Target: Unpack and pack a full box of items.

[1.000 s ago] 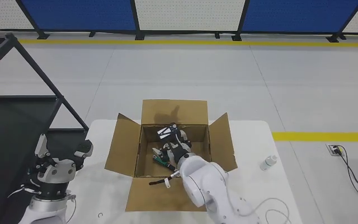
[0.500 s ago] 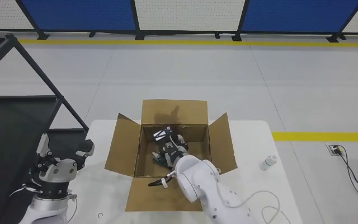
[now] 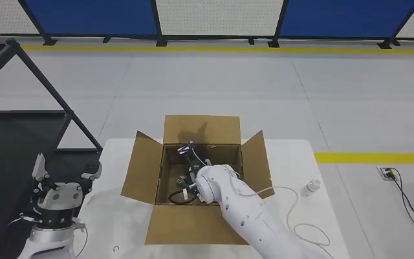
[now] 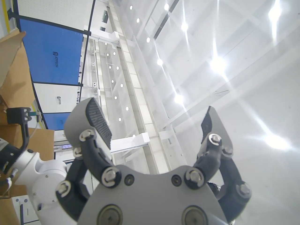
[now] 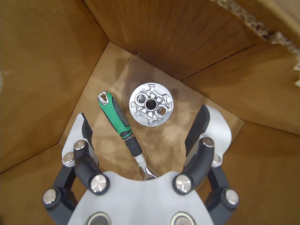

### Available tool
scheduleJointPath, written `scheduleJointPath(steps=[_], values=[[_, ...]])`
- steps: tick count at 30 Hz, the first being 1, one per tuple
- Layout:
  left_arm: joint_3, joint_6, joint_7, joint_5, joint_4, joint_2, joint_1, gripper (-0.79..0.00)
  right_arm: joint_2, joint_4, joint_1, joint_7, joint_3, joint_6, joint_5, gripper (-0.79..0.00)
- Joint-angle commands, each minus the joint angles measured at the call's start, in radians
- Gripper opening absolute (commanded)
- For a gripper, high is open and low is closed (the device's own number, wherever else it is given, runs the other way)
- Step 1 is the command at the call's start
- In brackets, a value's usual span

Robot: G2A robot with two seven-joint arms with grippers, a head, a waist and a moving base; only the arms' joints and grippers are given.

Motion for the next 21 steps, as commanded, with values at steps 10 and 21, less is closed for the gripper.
scheduleJointPath(steps=[10, 21], values=[[0.000, 0.000, 0.000, 0.000, 0.000, 0.000, 0.000, 0.000, -0.081, 0.243, 0.081, -0.059, -0.024, -0.038, 0.080, -0.311], [0.000, 0.000, 0.000, 0.000, 0.000, 0.000, 0.000, 0.000, -0.130, 0.378, 0.121, -0.142, -0.020, -0.062, 0.115, -0.539]])
